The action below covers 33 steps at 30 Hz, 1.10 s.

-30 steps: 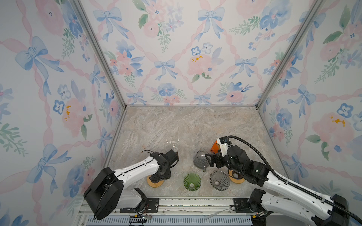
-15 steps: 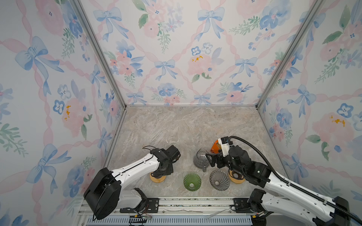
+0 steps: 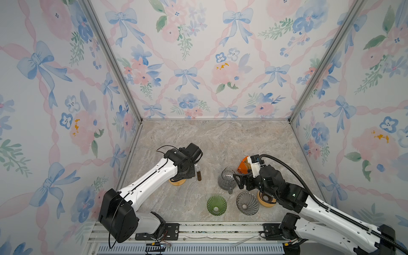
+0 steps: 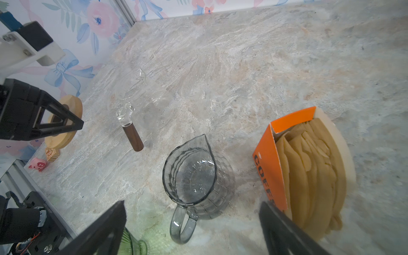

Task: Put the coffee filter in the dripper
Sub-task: 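Carry the wooden ring holder with the left gripper over the glass dripper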

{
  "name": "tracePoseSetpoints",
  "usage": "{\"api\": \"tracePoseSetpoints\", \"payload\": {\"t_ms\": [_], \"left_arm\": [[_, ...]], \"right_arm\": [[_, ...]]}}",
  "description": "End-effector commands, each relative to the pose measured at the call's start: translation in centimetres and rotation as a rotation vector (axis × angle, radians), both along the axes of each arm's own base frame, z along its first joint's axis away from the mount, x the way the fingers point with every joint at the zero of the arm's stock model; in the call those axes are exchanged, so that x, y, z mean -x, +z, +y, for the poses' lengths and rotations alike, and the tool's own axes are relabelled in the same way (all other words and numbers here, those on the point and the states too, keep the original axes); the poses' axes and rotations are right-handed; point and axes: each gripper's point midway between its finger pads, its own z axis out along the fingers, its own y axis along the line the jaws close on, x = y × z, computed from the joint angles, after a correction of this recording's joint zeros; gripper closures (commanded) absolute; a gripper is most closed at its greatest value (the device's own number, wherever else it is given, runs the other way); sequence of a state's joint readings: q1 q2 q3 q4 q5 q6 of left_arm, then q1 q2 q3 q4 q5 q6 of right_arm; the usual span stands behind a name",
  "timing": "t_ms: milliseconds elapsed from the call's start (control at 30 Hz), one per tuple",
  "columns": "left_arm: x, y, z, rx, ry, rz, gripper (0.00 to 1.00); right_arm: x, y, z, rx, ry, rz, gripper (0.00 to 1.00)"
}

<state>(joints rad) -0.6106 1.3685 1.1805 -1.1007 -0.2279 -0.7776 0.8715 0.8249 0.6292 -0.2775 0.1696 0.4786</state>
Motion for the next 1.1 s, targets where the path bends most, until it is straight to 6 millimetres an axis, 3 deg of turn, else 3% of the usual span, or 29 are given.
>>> {"api": "tracePoseSetpoints", "payload": {"t_ms": [0,300,667,1067], "left_arm": [[-0.6,1.7,0.7,-0.069,-0.075,0.01,0.69],[-4.6,3.0,-2.0,-0.08,-0.156,-0.005,0.69],[-9.4,3.2,-5.2,-0.098,-0.236,-0.023,0.7],[-11.2,1.4,-7.3,-0.085,-0.306,0.028,0.69]], "right_arm": [[0.0,-0.4,-0.6,0.02,-0.013,0.001,0.04],[0.0,0.0,-0.2,0.012,0.003,-0.004,0.04],[-0.2,0.3,0.3,0.014,0.011,0.007,0.04],[-0.1,0.3,0.0,0.019,0.0,0.016,0.04]]}}
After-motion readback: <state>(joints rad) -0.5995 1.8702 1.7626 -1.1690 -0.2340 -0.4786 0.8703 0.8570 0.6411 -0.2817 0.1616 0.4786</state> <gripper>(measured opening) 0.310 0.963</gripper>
